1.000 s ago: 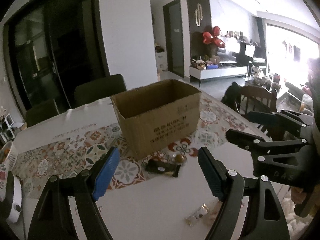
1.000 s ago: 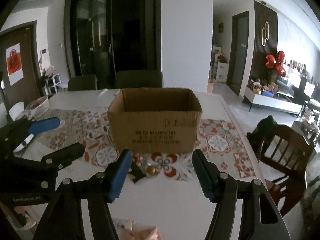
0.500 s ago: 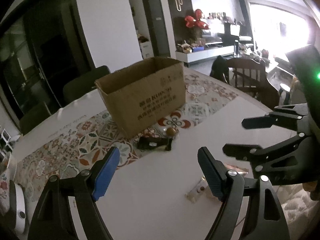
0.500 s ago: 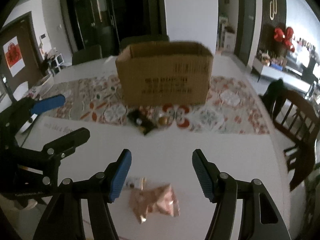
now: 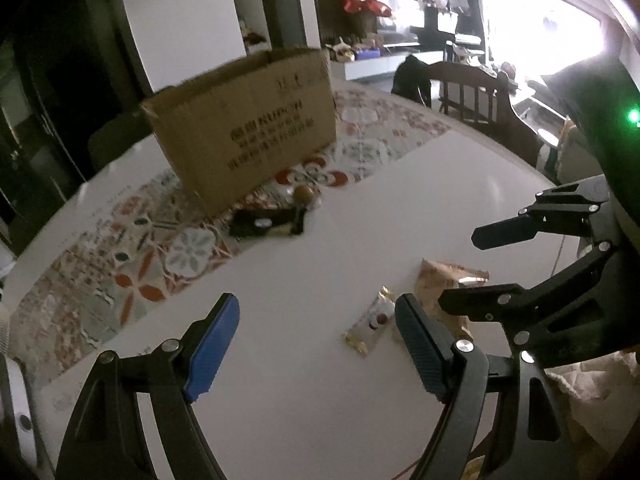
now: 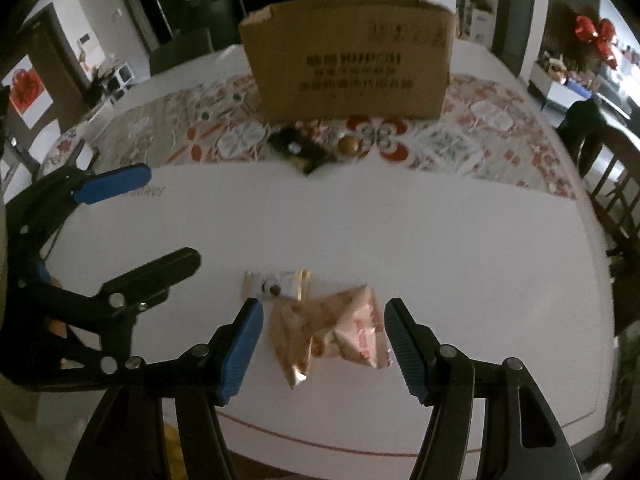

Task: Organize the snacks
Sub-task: 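Grasp the Fortune Biscuits packet with the right tool while the left tool grasps the small biscuit packet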

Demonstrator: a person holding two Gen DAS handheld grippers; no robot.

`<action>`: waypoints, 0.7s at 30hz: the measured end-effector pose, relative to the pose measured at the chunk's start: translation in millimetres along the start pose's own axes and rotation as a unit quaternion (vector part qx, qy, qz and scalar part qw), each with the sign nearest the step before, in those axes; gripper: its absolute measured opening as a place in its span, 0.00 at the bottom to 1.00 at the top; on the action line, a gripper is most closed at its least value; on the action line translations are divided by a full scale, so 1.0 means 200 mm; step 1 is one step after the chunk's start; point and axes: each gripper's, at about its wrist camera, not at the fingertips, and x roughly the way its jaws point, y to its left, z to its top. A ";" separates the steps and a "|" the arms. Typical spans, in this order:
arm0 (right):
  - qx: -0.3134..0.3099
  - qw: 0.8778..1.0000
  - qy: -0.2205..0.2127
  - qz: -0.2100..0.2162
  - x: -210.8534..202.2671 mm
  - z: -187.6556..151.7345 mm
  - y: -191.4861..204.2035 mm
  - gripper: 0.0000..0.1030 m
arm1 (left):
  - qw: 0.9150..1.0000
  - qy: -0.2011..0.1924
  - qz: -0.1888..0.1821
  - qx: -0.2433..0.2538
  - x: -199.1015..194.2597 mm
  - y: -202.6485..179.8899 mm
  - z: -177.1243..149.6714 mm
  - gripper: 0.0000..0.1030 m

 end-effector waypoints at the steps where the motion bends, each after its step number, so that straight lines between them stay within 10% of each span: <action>1: 0.000 1.000 0.005 0.001 0.01 -0.01 0.00 0.62 | 1.000 0.003 -0.003 0.001 0.01 0.00 -0.01 0.78; 21: 0.004 0.998 0.061 0.009 0.19 -0.06 -0.05 0.62 | 0.997 0.047 -0.067 0.009 0.20 -0.02 -0.08 0.77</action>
